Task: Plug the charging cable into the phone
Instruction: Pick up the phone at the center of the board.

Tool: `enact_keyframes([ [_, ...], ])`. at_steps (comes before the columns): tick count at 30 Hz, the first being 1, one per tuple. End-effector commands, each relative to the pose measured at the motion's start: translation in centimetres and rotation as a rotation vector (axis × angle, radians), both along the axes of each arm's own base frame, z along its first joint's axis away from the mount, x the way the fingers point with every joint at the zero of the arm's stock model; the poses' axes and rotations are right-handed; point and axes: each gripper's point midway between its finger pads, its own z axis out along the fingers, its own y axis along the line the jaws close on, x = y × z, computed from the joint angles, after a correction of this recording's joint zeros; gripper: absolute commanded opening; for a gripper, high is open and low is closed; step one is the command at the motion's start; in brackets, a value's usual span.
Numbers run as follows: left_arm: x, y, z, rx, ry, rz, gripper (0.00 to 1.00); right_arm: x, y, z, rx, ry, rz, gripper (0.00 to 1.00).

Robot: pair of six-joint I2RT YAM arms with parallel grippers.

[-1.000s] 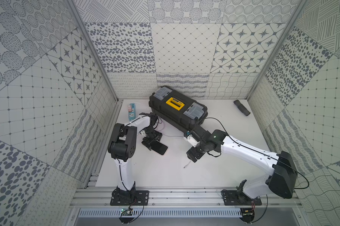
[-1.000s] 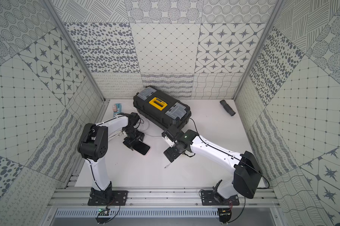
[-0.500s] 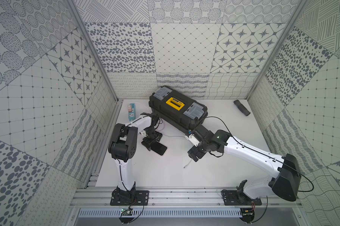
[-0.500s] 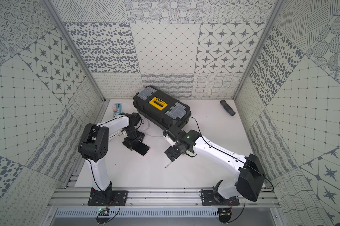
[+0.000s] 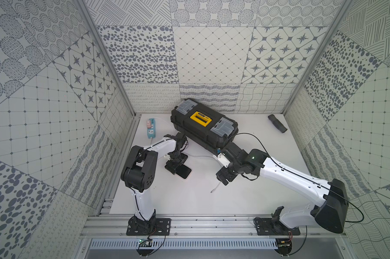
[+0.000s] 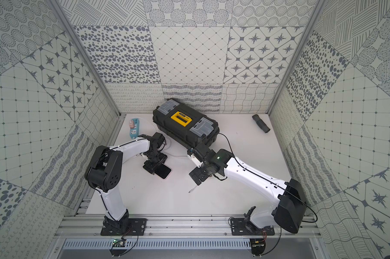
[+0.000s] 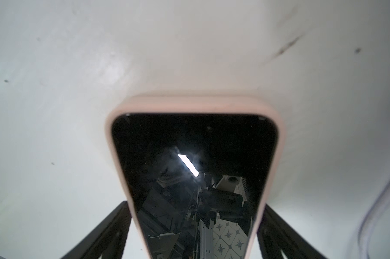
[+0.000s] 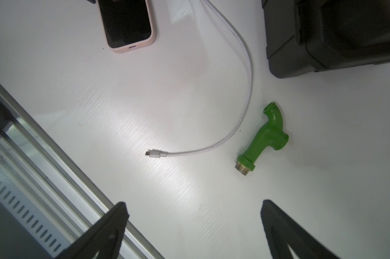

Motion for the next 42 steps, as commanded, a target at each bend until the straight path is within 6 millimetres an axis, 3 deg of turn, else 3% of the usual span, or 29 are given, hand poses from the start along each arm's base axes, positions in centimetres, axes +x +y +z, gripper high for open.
enact_keyframes([
  [1,-4.8,1.9,-3.7,0.111,0.209,-0.027,0.84,0.1,0.1,1.1,0.026,-0.031,0.01,0.97],
  [9,-5.6,1.8,-5.4,0.107,0.218,-0.033,0.77,0.1,-0.8,1.2,0.009,-0.049,-0.005,0.97],
  [12,-5.4,1.6,-5.7,0.091,0.206,-0.045,0.82,0.1,-0.6,1.2,0.009,-0.043,-0.003,0.97],
  [20,-6.2,-0.4,-7.2,0.065,0.184,-0.073,0.82,0.4,0.0,1.4,0.014,-0.04,0.0,0.97],
  [25,-5.8,-0.5,-7.2,0.085,0.187,-0.104,0.84,0.3,-0.4,1.6,0.01,-0.044,-0.005,0.97],
  [32,-6.5,-1.3,-7.4,0.044,0.168,-0.062,0.96,0.1,-0.6,1.0,-0.001,-0.032,-0.001,0.97],
  [38,-6.2,-1.4,-7.5,0.053,0.168,-0.075,0.96,0.2,-0.6,1.4,0.003,-0.043,0.002,0.97],
  [41,-5.7,-1.6,-7.6,0.046,0.158,-0.087,0.85,0.2,-0.8,1.4,-0.002,-0.052,-0.002,0.97],
  [42,-5.6,-1.7,-7.6,0.043,0.155,-0.09,0.75,0.2,-0.9,1.4,-0.003,-0.054,-0.003,0.97],
])
